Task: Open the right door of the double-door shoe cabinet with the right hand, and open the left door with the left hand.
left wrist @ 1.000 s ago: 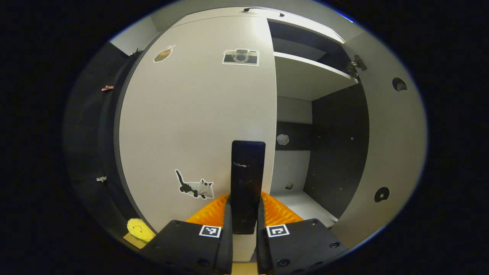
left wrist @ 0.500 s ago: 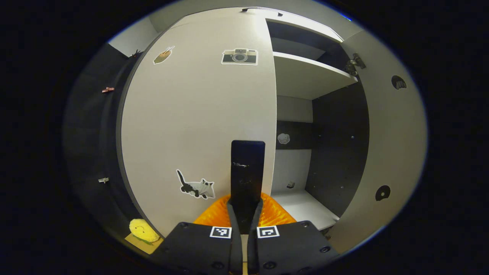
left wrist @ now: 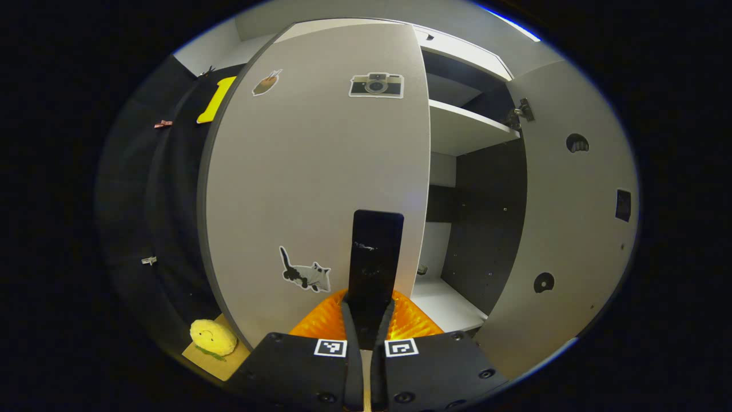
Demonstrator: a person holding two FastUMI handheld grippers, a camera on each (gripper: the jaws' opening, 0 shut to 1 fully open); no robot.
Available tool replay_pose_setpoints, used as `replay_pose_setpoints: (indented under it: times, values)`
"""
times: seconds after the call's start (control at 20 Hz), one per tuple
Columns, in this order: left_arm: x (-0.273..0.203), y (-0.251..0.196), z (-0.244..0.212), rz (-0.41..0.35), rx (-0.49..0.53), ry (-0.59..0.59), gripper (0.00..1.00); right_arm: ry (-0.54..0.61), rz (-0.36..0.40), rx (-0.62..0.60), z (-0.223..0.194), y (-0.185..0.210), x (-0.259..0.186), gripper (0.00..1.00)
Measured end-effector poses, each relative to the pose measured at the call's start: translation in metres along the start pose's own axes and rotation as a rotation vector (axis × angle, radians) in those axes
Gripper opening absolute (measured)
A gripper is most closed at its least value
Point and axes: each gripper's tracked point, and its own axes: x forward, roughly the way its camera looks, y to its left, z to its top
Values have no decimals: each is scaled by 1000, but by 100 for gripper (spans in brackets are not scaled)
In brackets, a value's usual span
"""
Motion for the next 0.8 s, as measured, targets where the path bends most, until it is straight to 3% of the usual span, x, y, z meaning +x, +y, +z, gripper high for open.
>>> replay_pose_setpoints:
  times: [0.4, 0.8]
  values:
    - [-64, 27, -2, -74, 11, -17, 10, -53, -104, 5, 3, 30, -35, 97]
    - [-117, 66, 0, -66, 36, -46, 10, -99, -185, 7, 2, 45, -59, 97]
